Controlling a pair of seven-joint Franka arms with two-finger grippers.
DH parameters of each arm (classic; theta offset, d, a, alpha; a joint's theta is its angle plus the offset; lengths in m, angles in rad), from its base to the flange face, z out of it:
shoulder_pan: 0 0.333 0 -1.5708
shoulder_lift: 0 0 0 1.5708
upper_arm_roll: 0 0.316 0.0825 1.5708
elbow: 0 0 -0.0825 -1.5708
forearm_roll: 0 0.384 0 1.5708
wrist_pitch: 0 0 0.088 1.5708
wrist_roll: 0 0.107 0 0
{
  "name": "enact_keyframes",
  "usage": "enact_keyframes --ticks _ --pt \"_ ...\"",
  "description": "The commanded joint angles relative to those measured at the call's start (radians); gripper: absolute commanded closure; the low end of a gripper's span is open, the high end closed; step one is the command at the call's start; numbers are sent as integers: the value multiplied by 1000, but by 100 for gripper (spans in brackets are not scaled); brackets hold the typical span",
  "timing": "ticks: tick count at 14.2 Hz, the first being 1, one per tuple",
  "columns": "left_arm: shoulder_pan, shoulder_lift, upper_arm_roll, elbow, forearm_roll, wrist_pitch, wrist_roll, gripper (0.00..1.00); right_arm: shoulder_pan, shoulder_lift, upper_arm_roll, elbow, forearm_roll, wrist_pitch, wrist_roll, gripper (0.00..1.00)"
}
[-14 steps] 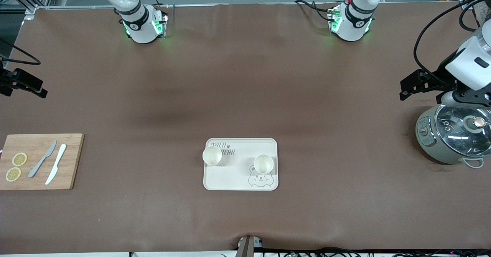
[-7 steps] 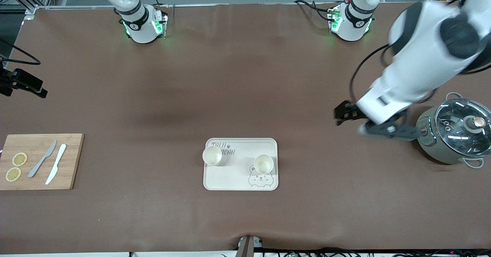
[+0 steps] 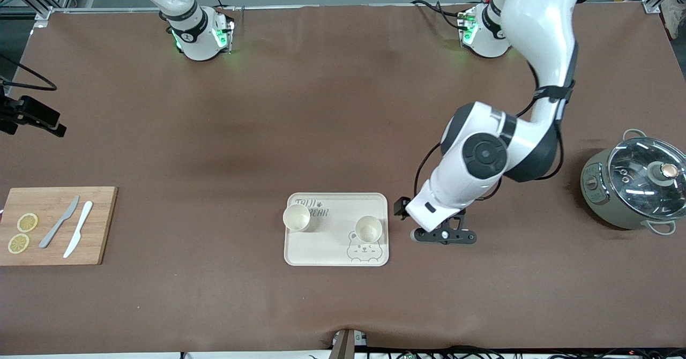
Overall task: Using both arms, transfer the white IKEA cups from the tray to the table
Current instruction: 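Move the left gripper down over the white cup on the tray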
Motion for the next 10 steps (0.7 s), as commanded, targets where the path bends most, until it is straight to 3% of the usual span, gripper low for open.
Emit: enact_keyframes --ticks 1,5,10 --pt "-141 88 138 48 19 84 -144 0 4 11 -2 17 -14 -11 -6 0" --pt "-144 167 89 50 9 193 -183 0 -2 37 -2 16 -4 0 -7 0" --pt "-172 215 95 50 10 247 -195 0 21 106 0 17 4 9 2 0"
